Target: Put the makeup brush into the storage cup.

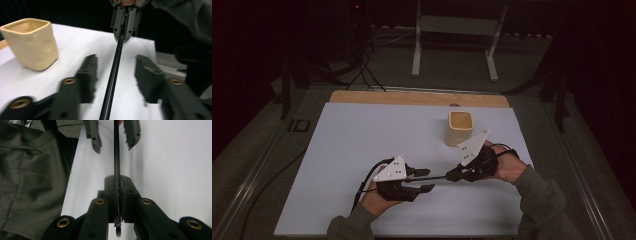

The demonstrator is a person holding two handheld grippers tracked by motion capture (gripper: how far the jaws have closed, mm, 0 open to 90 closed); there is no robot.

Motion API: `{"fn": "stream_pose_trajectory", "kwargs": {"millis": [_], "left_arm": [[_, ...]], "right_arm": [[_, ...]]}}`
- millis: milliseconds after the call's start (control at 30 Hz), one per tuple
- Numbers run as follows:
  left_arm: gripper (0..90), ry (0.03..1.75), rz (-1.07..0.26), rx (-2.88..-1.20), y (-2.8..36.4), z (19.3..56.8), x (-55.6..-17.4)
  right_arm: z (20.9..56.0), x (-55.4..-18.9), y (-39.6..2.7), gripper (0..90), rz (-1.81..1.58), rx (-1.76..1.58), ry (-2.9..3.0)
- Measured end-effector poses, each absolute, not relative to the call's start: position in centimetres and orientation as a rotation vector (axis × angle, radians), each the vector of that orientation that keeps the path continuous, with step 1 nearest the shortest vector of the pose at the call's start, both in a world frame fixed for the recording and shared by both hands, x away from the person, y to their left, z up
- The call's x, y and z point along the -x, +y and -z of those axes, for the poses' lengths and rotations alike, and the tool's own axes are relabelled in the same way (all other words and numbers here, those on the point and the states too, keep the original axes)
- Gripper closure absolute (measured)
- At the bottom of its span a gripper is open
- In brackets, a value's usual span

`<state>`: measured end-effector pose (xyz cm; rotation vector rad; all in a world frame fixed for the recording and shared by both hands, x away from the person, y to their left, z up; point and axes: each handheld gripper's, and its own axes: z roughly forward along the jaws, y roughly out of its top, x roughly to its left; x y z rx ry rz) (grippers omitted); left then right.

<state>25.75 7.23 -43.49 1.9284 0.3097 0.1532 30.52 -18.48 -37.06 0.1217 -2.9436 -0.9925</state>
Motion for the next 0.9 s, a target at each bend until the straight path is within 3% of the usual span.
{"fn": "stream_pose_trajectory", "kwargs": {"millis": [100,500,900], "left_arm": [[47.4,0.315,-0.184,-1.956,6.9,43.3,-25.7],[64.0,0.264,-0.272,-2.080,5.2,42.9,-25.7],[75.0,0.245,-0.230,-2.186,4.2,43.4,-26.1]], "right_arm": [[37.2,-30.6,-18.3,85.2,0.949,-0.111,-2.959],[37.9,-30.5,-17.6,85.1,0.825,-0.112,-3.025],[38.2,-30.3,-17.0,84.9,0.747,-0.151,-3.049]]}}
